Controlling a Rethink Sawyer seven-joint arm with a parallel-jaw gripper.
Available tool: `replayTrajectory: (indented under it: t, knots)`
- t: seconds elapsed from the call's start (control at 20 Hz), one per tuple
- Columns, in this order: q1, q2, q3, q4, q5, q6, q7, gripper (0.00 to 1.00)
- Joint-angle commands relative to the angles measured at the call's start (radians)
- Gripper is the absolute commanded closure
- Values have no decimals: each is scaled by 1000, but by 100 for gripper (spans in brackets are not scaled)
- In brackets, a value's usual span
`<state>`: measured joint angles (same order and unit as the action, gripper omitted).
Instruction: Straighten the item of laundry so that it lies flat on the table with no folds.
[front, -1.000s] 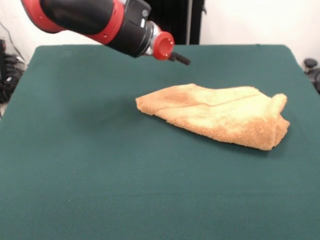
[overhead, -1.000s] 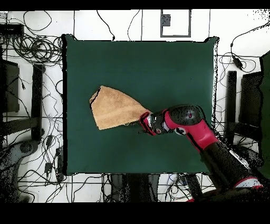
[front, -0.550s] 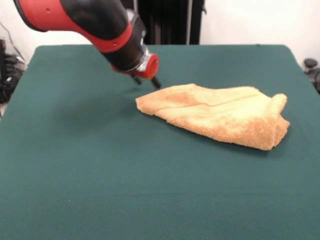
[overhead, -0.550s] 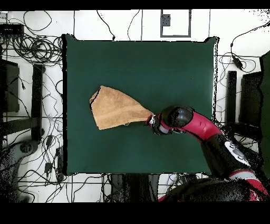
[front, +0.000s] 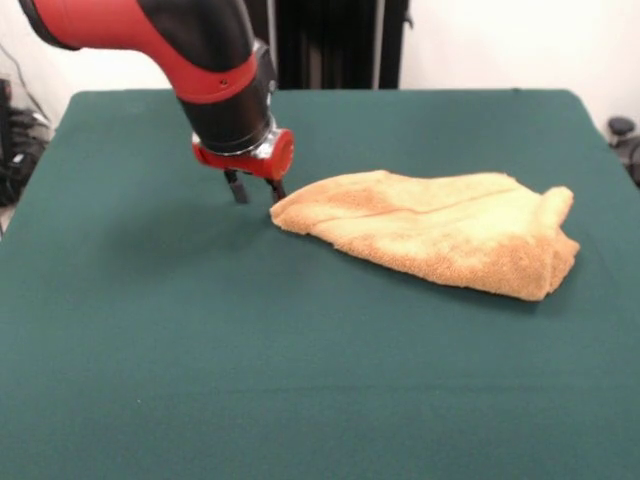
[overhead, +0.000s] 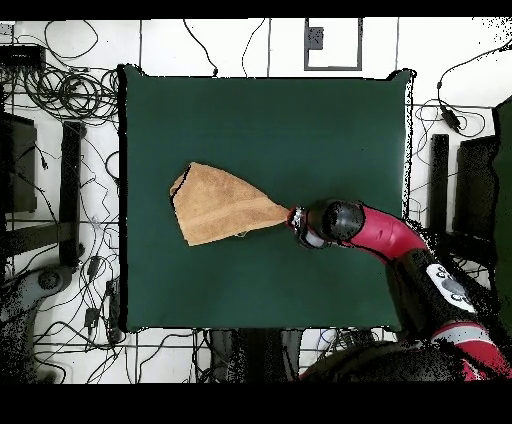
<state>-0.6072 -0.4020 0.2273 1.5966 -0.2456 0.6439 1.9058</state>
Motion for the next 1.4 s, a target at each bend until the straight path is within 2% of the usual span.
replayTrajectory:
  t: [0.05,0.35,0.75,0.85,0.9,1.1,1.4]
  knots:
    - [7,4,66,-41,46,-138,106,0]
    - [-10,-8,96,27,80,-267,167,0]
    - [-41,2,159,52,122,-279,113,0]
    - [-68,27,196,63,162,-222,95,0]
    - [-96,51,230,82,215,-160,100,0]
    - [-156,118,303,123,327,-66,102,0]
    - [-164,138,318,146,406,21,93,0]
